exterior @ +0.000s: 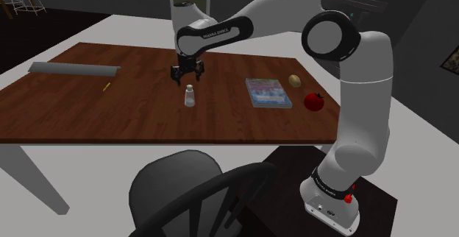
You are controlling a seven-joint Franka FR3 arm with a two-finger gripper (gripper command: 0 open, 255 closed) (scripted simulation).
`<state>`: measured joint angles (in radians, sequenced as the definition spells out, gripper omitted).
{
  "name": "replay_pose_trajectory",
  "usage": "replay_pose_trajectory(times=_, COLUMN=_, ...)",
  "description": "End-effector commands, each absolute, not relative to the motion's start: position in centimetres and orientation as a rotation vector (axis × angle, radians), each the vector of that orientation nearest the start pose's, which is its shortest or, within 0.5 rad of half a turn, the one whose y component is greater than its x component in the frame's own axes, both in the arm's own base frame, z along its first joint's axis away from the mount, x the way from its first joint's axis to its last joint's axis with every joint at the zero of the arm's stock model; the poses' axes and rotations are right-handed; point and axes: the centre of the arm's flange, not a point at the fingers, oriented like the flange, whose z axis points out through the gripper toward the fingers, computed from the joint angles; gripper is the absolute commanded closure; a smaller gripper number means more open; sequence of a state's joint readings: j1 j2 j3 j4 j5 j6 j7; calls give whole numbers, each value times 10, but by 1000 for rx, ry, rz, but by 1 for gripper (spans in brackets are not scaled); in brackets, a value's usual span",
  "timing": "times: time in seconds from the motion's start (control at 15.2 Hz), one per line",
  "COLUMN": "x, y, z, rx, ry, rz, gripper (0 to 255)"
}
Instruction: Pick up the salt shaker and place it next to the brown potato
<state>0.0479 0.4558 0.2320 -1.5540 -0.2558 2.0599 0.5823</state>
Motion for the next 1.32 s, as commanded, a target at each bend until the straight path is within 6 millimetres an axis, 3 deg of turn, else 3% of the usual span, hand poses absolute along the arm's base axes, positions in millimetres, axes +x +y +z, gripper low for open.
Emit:
replay_pose_trajectory(times=0.0, x=674, y=156, z=385, rx=-3208, ry=347, rz=-183, gripper=0)
replay_pose_trajectory(times=0.26, x=677, y=153, z=362, rx=-3208, ry=347, rz=-183, gripper=0)
replay_pose_trajectory(times=0.79, x=677, y=153, z=362, rx=-3208, ry=347, rz=-183, gripper=0)
replay_pose_trajectory(times=0.86, x=677, y=153, z=362, rx=-3208, ry=347, rz=-183, gripper=255)
replay_pose_trajectory(times=1.25, x=677, y=153, z=362, rx=-3208, ry=347, rz=-183, gripper=255)
